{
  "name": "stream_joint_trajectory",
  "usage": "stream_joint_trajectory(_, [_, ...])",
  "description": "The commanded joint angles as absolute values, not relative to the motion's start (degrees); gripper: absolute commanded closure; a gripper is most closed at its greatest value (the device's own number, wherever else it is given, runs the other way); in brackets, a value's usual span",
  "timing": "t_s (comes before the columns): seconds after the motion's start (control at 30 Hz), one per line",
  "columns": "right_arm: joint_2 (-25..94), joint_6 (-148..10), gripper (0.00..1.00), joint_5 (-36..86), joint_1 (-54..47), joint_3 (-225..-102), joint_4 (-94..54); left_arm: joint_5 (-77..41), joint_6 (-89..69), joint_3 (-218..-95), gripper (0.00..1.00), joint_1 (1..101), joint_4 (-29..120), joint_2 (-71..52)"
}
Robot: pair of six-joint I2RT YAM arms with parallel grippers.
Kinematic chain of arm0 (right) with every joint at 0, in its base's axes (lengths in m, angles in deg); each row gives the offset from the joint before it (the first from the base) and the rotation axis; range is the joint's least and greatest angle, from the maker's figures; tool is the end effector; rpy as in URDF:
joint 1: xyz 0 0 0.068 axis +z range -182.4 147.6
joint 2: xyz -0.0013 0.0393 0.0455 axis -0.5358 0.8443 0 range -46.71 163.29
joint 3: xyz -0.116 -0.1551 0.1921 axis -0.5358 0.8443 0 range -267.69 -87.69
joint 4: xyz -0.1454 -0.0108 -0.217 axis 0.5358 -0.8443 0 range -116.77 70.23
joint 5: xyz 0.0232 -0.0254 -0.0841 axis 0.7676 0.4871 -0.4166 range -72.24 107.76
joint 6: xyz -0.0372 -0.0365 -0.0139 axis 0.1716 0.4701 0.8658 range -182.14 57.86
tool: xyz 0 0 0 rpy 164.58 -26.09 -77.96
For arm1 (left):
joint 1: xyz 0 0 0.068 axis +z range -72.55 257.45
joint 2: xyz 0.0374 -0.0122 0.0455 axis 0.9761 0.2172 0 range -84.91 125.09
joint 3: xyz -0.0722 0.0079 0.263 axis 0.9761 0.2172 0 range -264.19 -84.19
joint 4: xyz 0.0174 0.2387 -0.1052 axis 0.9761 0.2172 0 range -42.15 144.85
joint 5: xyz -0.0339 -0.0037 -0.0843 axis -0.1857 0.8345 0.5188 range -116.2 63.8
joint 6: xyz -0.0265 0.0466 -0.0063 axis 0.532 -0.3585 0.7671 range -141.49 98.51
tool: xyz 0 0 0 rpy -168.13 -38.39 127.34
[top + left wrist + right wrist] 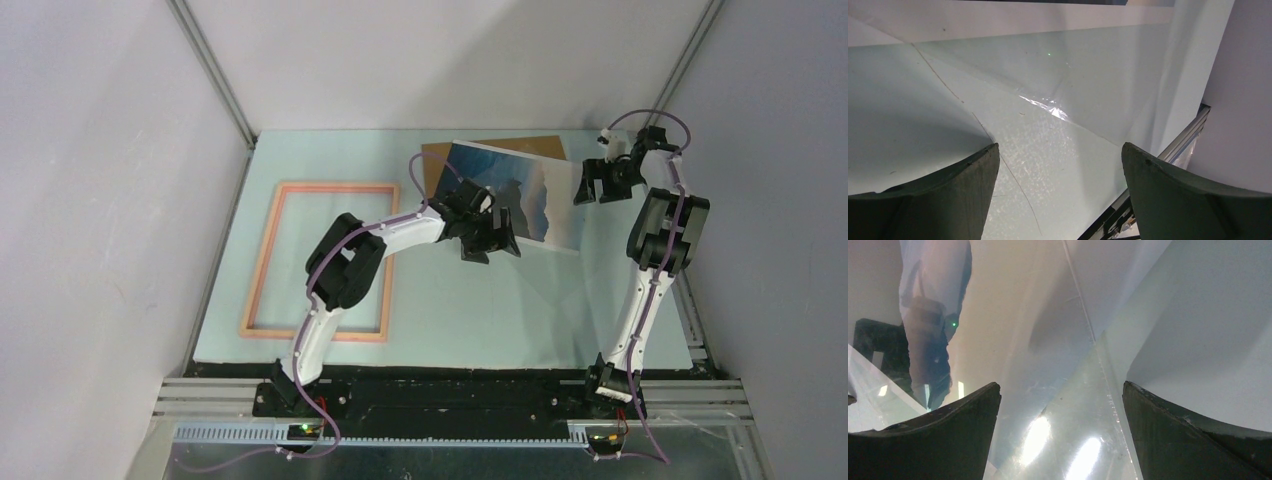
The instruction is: Put the photo into the frame
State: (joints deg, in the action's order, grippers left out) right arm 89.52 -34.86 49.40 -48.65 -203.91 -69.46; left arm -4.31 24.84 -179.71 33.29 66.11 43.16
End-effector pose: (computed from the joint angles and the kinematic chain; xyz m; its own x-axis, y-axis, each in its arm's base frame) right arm 0.4827 -0.1213 0.1709 -0.8293 -0.1648 -0.5340 -0.3564 0.8920 0.2782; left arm 0.3417 -0.3504 0.1571 -0.9738 0.0101 -0.2273 0.1609 0.7368 -0.6567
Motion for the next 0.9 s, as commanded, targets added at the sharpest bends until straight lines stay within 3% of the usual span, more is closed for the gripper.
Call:
stream_joint_trajectory(0.0, [90.6,-32.5,0.05,51.5,-48.4,-206.8,-74.3,-3.5,25.9,-181.5,0.04,32.8,66.0,44.7])
stream_joint_trajectory(0.4, [84.1,-31.2,0.11,56.4,-47.9,-199.0,-78.3,-6.8,25.5,-175.6,0.04,33.8,66.0,41.2])
stream_joint_trajectory(0.87, [70.1,-36.2,0.16,60.8,-46.6,-176.5,-73.3,-14.6,20.9,-161.4,0.04,38.1,63.8,29.1])
